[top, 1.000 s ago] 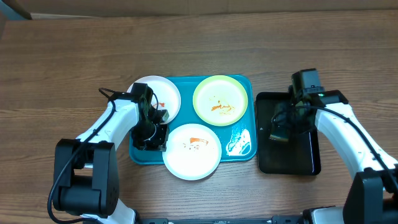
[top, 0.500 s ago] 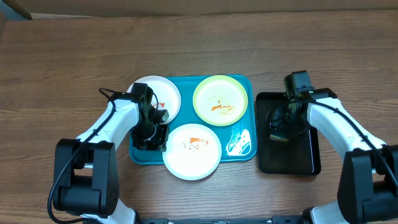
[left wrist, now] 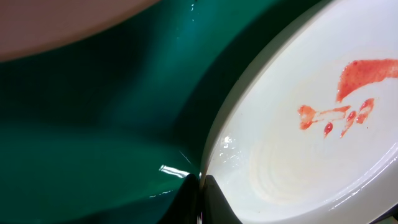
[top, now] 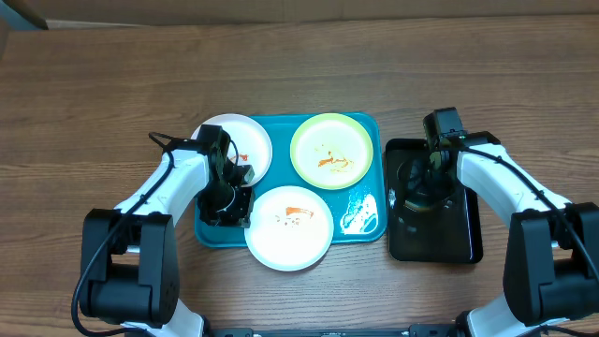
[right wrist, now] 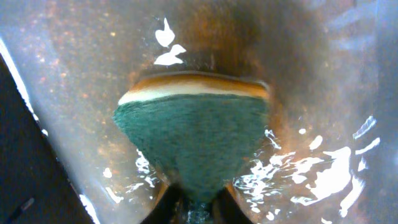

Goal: Clean dirty plates on tray and stack at the side
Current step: 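Lower right gripper into black tray and grasp the green sponge, then lift the sponge with right gripper and carry it over the white plate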

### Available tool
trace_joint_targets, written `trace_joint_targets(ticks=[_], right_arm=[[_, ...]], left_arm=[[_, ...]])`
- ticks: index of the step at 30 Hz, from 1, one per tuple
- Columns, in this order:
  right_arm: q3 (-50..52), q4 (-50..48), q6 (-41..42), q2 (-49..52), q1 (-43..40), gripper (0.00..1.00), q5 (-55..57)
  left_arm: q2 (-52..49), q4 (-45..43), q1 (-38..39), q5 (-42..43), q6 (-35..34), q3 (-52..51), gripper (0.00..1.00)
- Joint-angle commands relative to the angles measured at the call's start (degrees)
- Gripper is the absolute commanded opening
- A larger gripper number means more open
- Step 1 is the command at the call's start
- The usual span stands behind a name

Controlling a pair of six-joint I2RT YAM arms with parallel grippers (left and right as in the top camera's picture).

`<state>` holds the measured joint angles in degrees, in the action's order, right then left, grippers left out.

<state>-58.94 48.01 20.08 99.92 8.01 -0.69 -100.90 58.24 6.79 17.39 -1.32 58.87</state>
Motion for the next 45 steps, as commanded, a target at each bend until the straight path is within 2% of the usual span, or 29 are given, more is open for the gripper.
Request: trace_joint_targets(ticks=[1,11,20,28,31,34,37,39,41,43,45], right_arm=[[-1.0,0.7,0.2,1.4,0.1,0.07,0.7],[-1.0,1.4,0.2,2.8,0.1,0.04,0.6],[-9.3,8.2,0.1,-5.3,0.1,0.04,0.6],[-9.7,12.7,0.1,-9.1,0.1,0.04,-2.5],[-9.7,13.0,-5.0,-9.0,0.3,0.04,-6.7],[-9.7,11.8,-6.5,-9.1,0.2,0.04,-8.9],[-9.7,13.6,4.2,-9.1,0.2,0.04,0.3],[-9.7,11.6,-6.5,-9.1,0.2,0.04,-9.3],[-9.7,12.4,-0.1,-9.1,0.2,0.04,-4.2],[-9.7,11.6,-5.2,-9.1,0.2,0.04,-9.7],[-9.7,13.0,-1.4,-9.1,0.2,0.04,-4.5]], left_arm=[[-0.3,0.0,0.7,0.0,-0.4,1.2,0.04],[-0.3,0.0,0.8,0.0,-0.4,1.2,0.04],[-0.3,0.0,0.8,0.0,-0.4,1.2,0.04],[-0.3,-0.1,0.8,0.0,-0.4,1.2,0.04],[-0.3,-0.1,0.7,0.0,-0.4,1.2,0.04],[-0.3,-0.2,0.8,0.0,-0.4,1.2,0.04],[-0.3,0.0,0.8,0.1,-0.4,1.2,0.04],[-0.3,0.0,0.8,0.0,-0.4,1.2,0.04],[-0.3,0.0,0.8,0.0,-0.4,1.2,0.04],[-0.3,0.0,0.8,0.0,-0.4,1.2,0.04],[-0.3,0.0,0.8,0.0,-0.4,1.2,0.04]])
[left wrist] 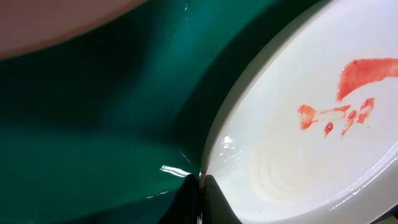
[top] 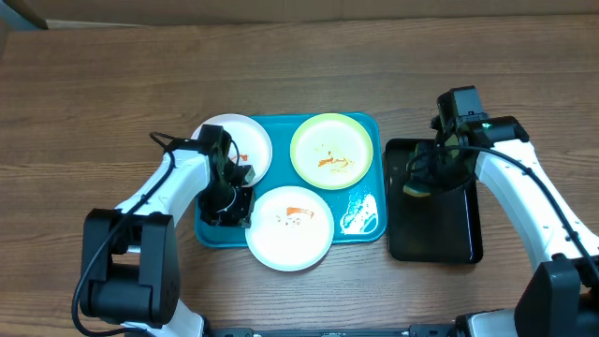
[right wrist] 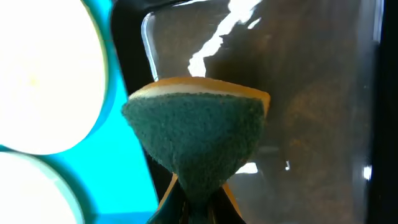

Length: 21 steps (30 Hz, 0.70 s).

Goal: Clean dirty plates on tray and stack at the side
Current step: 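Lift the sponge with right gripper and carry it over the white plate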

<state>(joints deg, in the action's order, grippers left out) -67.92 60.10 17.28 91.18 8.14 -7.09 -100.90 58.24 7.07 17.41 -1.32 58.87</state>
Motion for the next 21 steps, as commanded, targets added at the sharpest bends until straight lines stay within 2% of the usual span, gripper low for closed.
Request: trace_joint_targets(ticks=[1,5,10,13,18,21], right_arm=[[-0.7,1.1,1.9,-0.3,0.1,0.04,2.4],[-0.7,1.1,2.2,-0.3,0.1,0.04,1.8],[-0.9,-0.2,-9.7,-0.5,1.2,0.04,-16.3],[-0.9,0.8,-12.7,-0.5,4.8,0.04,-18.3],[-0.8,-1.8,-12.1,-0.4,15.4,0.04,-17.8],[-0.8,-5.4,-7.1,-0.4,21.6,0.04,-14.8]], left_arm=[[-0.3,0.0,0.5,0.0,-0.4,1.2,0.04],[-0.3,0.0,0.5,0.0,-0.4,1.2,0.04],[-0.3,-0.1,0.5,0.0,-0.4,1.2,0.04],[-0.3,-0.2,0.5,0.2,-0.4,1.2,0.04],[-0.3,-0.2,0.5,0.2,-0.4,1.2,0.04],[-0.3,-0.2,0.5,0.2,-0.4,1.2,0.04]])
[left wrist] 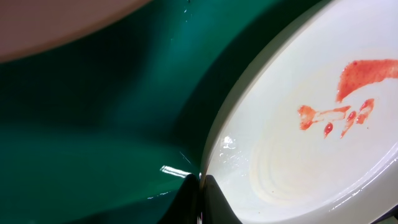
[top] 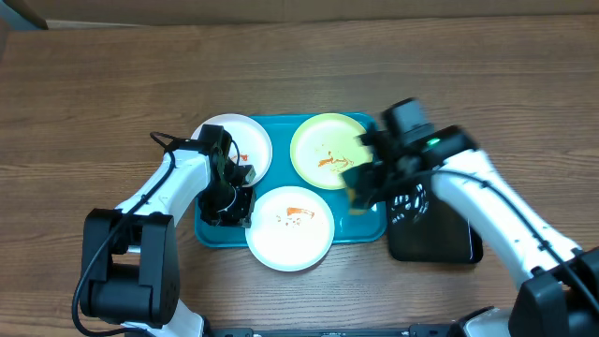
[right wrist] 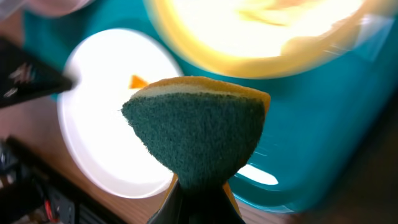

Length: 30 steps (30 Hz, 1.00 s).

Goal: Clean dirty plates on tray and stack at the side
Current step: 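Lift the sponge with right gripper and carry it over the white plate, then scrub the white plate with the sponge while left gripper holds it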

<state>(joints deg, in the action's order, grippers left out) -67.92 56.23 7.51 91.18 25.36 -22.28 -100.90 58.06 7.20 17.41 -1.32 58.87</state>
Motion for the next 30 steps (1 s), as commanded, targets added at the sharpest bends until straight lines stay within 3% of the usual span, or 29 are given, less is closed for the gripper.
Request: trace_joint_targets(ticks=[1,7,18,30], right_arm=[[-0.8,-2.6,4.6,-0.4,6.3,0.04,1.8],[-1.6,-4.4,10.5,-0.2,11.8,0.04,2.7],[-9.4,-5.2,8.8,0.7,13.0,0.04,9.6],[-9.4,-9.5,8.2,12.8,21.2,0.04,9.2]], left_arm=[[-0.3,-0.1,0.3,0.2,-0.4,1.2,0.04],[-0.3,0.0,0.3,0.2,-0.4,1.2,0.04],[-0.3,-0.1,0.3,0.2,-0.4,1.2,0.04],[-0.3,-0.3,0.3,0.2,-0.4,1.2,0.04]])
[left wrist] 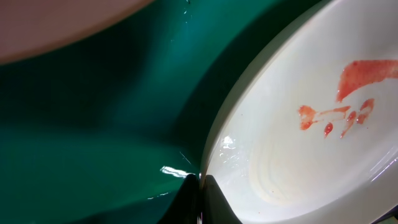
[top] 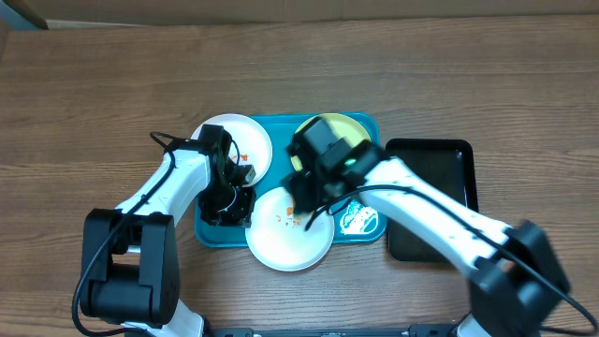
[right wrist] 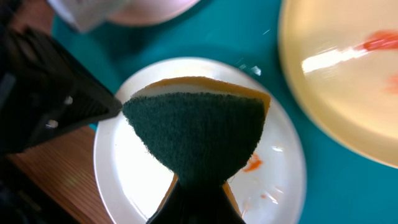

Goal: Clean dirty plates on tray and stack at the side
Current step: 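Scrub the white plate with the sponge while left gripper holds it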

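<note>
A teal tray (top: 281, 126) carries three dirty plates. The front white plate (top: 281, 245) has red smears (left wrist: 348, 93). My left gripper (left wrist: 200, 186) is shut on that plate's left rim, low at the tray's left side (top: 232, 208). Over the same plate, my right gripper (right wrist: 199, 202) is shut on a green-and-yellow sponge (right wrist: 196, 130), green face down. I cannot tell whether the sponge touches the plate. A yellow-green plate (top: 348, 126) with orange smears sits at the back right, partly under my right arm. Another white plate (top: 245, 140) lies at the back left.
A black tray (top: 440, 154) stands right of the teal tray, with my right arm reaching across its near left corner. Water glints on the teal tray's front right (top: 360, 217). Bare wooden table (top: 94, 94) surrounds both trays.
My right gripper has moved left with the sponge, from over the teal tray's right half to over the front white plate. The left gripper has stayed put on the plate's rim.
The sponge was first down in the black tray, in my right gripper. Then it hung above that tray, then over the teal tray, and now over the front white plate. My left gripper held that plate's rim at every moment.
</note>
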### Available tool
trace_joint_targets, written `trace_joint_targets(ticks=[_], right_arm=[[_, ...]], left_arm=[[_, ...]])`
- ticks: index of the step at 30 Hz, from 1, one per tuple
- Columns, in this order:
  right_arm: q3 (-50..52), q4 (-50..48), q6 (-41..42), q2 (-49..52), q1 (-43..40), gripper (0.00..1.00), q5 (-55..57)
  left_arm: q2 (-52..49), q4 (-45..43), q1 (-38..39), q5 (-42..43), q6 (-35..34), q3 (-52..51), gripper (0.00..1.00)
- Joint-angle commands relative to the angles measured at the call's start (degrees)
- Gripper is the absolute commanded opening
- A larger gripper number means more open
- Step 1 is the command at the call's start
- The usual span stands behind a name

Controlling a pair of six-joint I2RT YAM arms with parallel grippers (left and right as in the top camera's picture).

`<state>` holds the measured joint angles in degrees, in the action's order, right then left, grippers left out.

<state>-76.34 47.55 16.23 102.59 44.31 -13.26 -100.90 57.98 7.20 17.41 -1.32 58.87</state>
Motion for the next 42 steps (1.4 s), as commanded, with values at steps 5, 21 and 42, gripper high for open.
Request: trace_joint_targets(ticks=[5,21,42], right_arm=[[-0.9,-4.0,-0.5,5.1,5.2,0.04,0.6],[-0.9,-3.9,5.6,11.3,3.9,0.04,11.8],[-1.4,15.6,6.5,10.8,-1.2,0.04,8.0]], left_arm=[[-0.3,-0.2,0.3,0.2,-0.4,1.2,0.04],[-0.3,0.3,0.3,0.2,-0.4,1.2,0.04],[-0.3,0.2,0.3,0.0,-0.4,1.2,0.04]])
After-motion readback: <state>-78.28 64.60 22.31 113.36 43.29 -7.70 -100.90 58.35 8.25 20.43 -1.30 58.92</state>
